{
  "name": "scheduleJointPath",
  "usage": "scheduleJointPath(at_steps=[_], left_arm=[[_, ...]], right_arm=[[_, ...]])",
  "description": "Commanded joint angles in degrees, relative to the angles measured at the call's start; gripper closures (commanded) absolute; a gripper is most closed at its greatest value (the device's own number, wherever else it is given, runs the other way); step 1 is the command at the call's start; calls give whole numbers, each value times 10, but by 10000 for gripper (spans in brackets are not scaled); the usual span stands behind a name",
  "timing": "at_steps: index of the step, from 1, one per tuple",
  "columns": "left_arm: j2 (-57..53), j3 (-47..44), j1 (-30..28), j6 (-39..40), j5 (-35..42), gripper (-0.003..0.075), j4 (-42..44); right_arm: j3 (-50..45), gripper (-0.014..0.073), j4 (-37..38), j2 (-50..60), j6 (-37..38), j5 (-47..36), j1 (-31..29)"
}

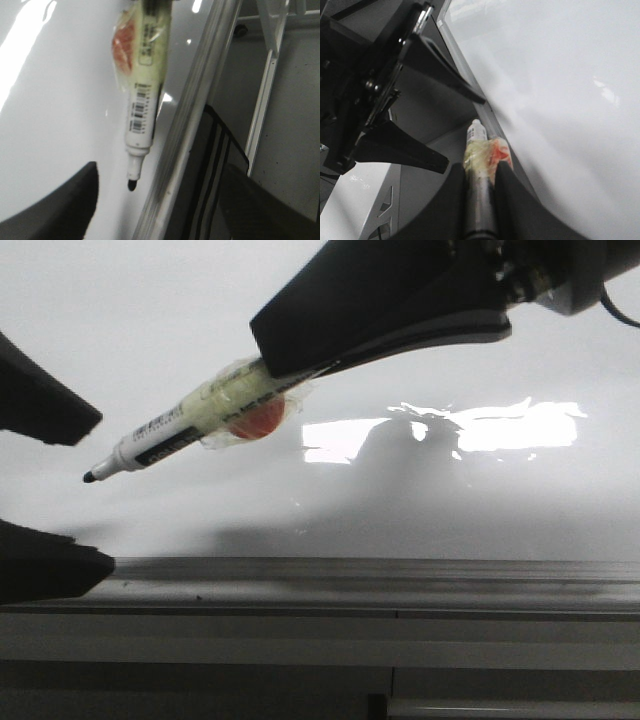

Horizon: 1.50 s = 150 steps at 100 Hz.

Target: Write number 0 on whiteboard

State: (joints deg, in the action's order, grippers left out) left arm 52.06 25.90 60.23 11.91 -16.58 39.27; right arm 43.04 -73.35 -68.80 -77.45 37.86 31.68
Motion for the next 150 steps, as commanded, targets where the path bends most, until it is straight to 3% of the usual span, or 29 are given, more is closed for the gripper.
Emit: scheduleJointPath(at_steps=[1, 16, 25, 37, 49, 83, 95, 124, 150], left_arm=[[-8, 42, 5, 4, -53, 118, -20], [-22, 105, 5, 5, -232, 162, -10], [-41, 140, 5, 14, -262, 248, -28], [-80, 151, 5, 14, -218, 455, -43], [-110, 150, 5, 14, -176, 744, -37], [-133, 150, 4, 61, -136, 740, -31], [-133, 147, 1, 109, -136, 740, 61], [-133, 109, -49, 426, -135, 740, 374], [-133, 99, -55, 452, -135, 740, 414]], right_arm=[[17, 652, -28, 10, -2, -5, -3], [16, 652, -28, 5, -2, -38, -4], [16, 652, -28, 4, -2, -39, -4], [16, 652, -28, 4, -2, -29, -4], [16, 652, -28, 4, -2, -28, -4], [16, 652, -28, 3, -2, -41, -4], [16, 651, -25, 3, -11, -70, -4], [16, 652, -15, 3, -23, -122, -4], [24, 652, -15, 4, -24, -240, -4]])
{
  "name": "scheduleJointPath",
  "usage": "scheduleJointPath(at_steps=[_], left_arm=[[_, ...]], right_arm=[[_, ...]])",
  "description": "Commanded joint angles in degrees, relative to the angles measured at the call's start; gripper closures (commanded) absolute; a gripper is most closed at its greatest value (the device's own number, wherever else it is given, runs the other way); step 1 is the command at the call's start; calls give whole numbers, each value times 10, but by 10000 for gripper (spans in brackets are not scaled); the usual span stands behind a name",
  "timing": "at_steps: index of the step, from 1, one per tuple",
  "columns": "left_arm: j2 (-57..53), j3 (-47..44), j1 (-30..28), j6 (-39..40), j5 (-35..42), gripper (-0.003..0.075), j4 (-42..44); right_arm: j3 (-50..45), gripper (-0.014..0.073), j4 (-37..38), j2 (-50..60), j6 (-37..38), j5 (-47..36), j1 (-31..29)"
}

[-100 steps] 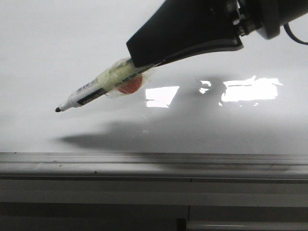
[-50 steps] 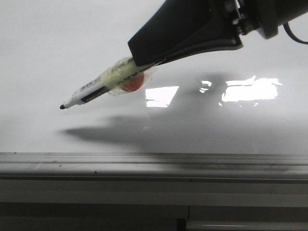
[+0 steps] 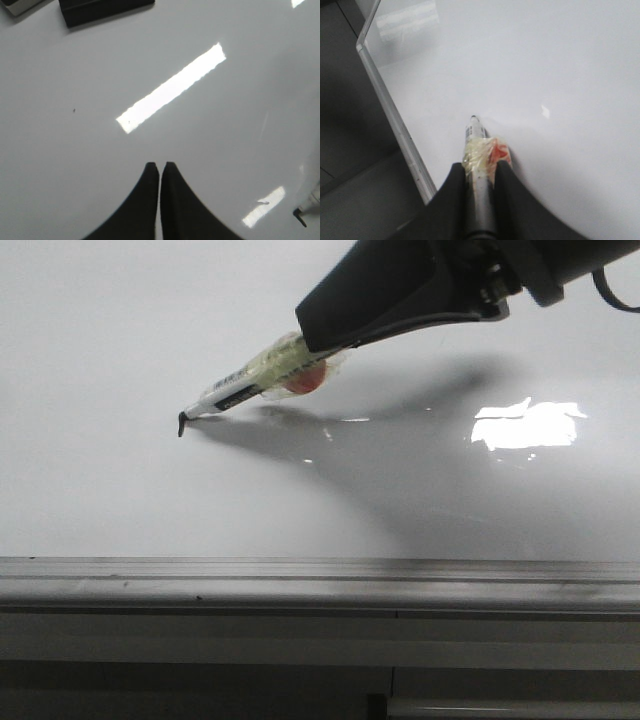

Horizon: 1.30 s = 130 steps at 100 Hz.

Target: Write number 0 on whiteboard

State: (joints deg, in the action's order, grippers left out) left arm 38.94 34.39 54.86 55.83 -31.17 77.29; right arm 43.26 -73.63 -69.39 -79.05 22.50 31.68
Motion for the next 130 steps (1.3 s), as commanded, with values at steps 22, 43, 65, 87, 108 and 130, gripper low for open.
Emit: scheduleJointPath(at_steps=[22, 43, 65, 87, 108, 130], left_arm=[[-2, 14, -2, 13, 11, 740, 34], [-2, 14, -2, 13, 11, 740, 34], [-2, 14, -2, 13, 11, 740, 34], [-2, 14, -2, 13, 11, 740, 34], [-2, 14, -2, 13, 11, 740, 34], [-2, 14, -2, 13, 30, 740, 29]], right_arm=[[24, 652, 7, 48, -25, -115, -4], [-15, 651, 8, 79, -25, -94, -4], [-66, 651, 4, 71, -25, -47, -4], [-63, 651, -1, 30, -25, -26, -3], [-27, 651, -4, -1, -31, 5, -3], [-15, 651, -4, 18, -34, 42, -3]])
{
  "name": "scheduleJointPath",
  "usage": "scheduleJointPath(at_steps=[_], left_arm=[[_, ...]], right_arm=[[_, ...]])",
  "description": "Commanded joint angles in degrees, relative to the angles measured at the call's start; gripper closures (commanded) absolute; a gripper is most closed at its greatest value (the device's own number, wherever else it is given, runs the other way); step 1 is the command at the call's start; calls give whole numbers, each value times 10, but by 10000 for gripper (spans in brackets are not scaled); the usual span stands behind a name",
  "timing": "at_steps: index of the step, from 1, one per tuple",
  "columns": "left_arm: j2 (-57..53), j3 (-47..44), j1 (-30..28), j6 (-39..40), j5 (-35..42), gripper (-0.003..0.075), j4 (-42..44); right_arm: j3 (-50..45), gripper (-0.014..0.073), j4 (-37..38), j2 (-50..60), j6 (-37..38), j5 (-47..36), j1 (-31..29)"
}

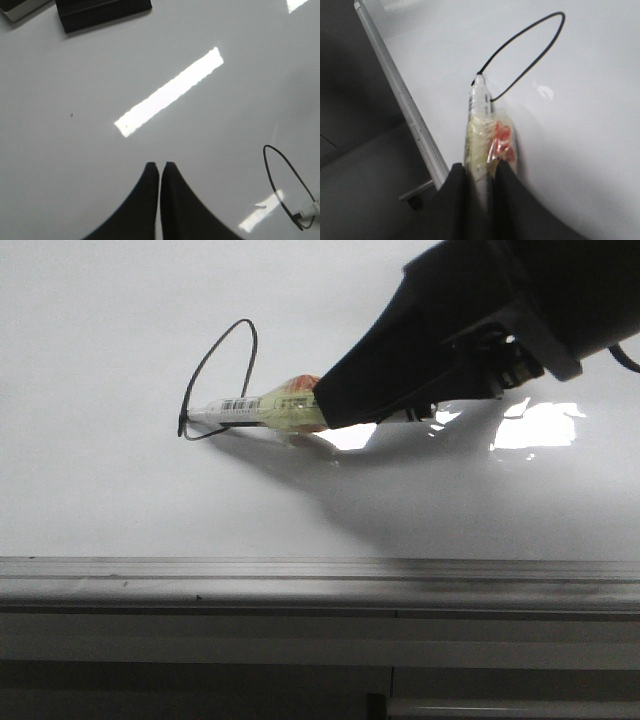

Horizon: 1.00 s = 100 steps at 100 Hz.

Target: Write number 0 on whiteboard

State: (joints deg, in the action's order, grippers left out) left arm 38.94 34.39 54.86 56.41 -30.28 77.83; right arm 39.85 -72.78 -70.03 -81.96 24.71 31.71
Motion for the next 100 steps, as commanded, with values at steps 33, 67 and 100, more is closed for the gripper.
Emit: scheduleJointPath(at_steps=[33, 67, 100], left_arm=[[-1, -20, -2, -2, 220, 704, 8], [38, -88, -1, -2, 359, 353, 98], [111, -88, -1, -33, 326, 353, 100]], right_arm=[[19, 651, 92, 65, 90, 101, -3], [52, 651, 130, 65, 135, 144, -3], [82, 651, 131, 60, 135, 197, -3]])
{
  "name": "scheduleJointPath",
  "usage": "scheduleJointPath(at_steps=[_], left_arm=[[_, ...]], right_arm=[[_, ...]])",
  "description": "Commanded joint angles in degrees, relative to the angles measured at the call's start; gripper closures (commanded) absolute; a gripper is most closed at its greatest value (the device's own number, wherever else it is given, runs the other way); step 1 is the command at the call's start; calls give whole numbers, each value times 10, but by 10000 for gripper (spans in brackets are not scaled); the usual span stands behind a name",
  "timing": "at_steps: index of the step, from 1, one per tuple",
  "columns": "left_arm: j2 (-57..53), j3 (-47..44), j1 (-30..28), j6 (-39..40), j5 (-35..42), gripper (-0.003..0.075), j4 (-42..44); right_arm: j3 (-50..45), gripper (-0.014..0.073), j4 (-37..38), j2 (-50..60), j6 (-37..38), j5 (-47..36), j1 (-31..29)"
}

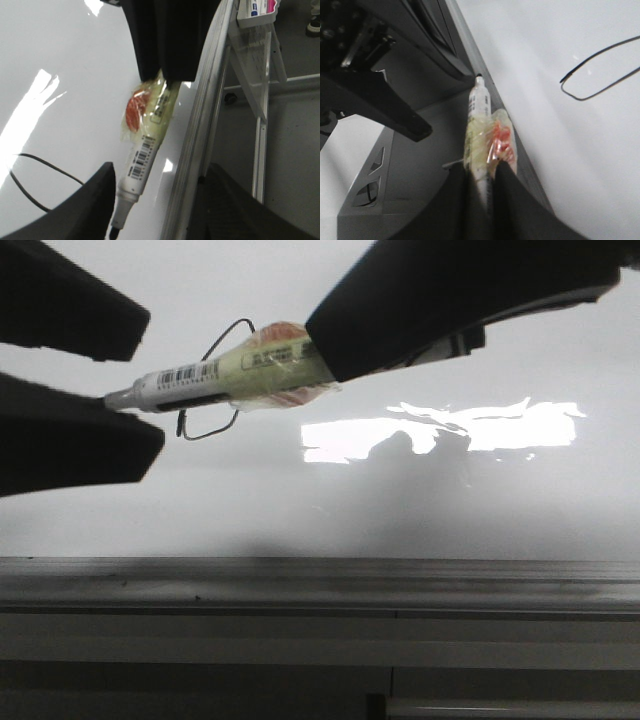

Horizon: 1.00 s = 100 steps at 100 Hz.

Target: Write number 0 on whiteboard

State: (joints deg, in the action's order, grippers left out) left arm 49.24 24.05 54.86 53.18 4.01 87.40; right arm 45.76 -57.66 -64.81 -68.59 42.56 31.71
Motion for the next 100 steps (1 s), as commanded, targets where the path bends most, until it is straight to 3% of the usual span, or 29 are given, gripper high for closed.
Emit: scheduleJointPath(at_steps=[1, 31, 57, 84, 91, 100], left_arm=[[9, 15, -1, -1, -18, 353, 5], [16, 15, -1, -4, -16, 356, 5], [16, 15, -1, -5, 26, 478, 5], [16, 15, -1, -17, 25, 496, 5], [16, 15, -1, -17, 25, 540, 5], [16, 15, -1, -17, 25, 661, 5]], right_arm=[[22, 651, -20, 8, 1, 18, -3], [22, 651, -21, 8, 1, 33, -3], [22, 651, -34, 8, 1, 42, -3], [22, 651, -34, 6, 1, 42, -3], [22, 651, -35, 6, 1, 43, -3], [22, 651, -35, 6, 1, 48, -3]])
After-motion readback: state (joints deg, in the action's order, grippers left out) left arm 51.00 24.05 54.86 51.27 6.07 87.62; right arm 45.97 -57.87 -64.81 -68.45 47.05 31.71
